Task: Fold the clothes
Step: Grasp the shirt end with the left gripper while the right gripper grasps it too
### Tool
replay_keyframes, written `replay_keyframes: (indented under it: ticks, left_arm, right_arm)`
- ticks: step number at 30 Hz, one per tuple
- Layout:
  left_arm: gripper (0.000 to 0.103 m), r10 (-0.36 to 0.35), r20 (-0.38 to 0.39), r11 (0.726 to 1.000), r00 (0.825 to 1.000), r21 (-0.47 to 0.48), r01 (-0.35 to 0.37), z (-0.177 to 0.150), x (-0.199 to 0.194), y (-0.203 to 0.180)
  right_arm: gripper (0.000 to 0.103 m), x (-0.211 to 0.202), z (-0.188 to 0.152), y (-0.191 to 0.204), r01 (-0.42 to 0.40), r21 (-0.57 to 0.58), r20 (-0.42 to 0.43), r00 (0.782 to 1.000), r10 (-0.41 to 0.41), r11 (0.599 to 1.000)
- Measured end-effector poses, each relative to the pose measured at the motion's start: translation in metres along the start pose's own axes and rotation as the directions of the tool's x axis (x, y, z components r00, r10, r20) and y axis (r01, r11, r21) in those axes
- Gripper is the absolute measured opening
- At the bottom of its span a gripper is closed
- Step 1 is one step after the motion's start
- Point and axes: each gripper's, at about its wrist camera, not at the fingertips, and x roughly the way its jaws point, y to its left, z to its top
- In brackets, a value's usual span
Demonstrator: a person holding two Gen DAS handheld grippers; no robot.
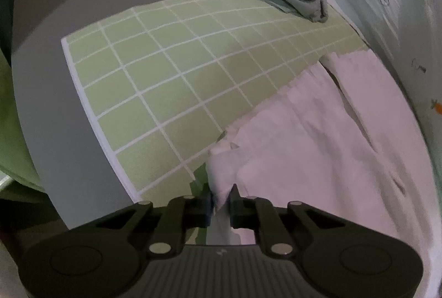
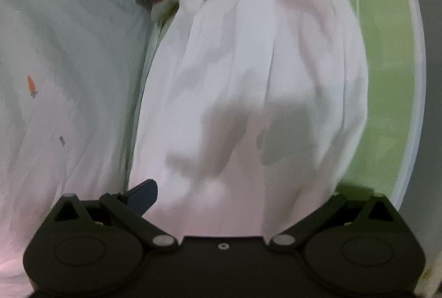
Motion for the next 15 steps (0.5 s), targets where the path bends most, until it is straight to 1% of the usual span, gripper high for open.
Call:
replay_keyframes:
  ticks: [2, 7, 9, 11, 12, 13, 15]
  left_arm:
    - [0.012, 0.008, 0.007, 1.000, 1.000, -0.006, -0.008, 0.000, -0.001, -0.005]
    - [0.011, 0.001, 0.021, 0.997, 1.000, -0.072, 0.001, 0.001, -0.005, -0.007]
    - [0.011, -0.003, 0.037, 0.996, 0.999, -0.084, 0.006, 0.003, -0.008, -0.011]
    - [0.010, -0.012, 0.057, 0.997, 0.998, -0.082, 0.016, 0.005, -0.013, -0.016]
    - [0.010, -0.016, 0.067, 0.997, 0.998, -0.081, 0.021, 0.006, -0.015, -0.018]
    - [0.010, -0.020, 0.077, 0.996, 0.997, -0.080, 0.026, 0.008, -0.017, -0.020]
    - [0.010, -0.028, 0.097, 0.996, 0.995, -0.077, 0.035, 0.010, -0.021, -0.025]
  right_arm:
    - [0.103, 0.001, 0.013, 0.002, 0.020, -0.033, 0.028, 0.999, -0.019, 0.999]
    - [0.103, 0.010, 0.049, 0.004, 0.068, -0.084, 0.092, 0.994, -0.060, 0.994]
    - [0.103, 0.009, 0.063, 0.005, 0.125, -0.089, 0.138, 0.984, -0.112, 0.988]
    - [0.101, 0.008, 0.076, 0.005, 0.193, -0.087, 0.189, 0.966, -0.174, 0.977]
    - [0.098, 0.007, 0.083, 0.003, 0.214, -0.079, 0.208, 0.959, -0.194, 0.974]
    - [0.094, 0.006, 0.090, 0.001, 0.222, -0.066, 0.221, 0.954, -0.202, 0.973]
    - [0.077, 0.004, 0.101, -0.005, 0.234, -0.039, 0.236, 0.947, -0.218, 0.972]
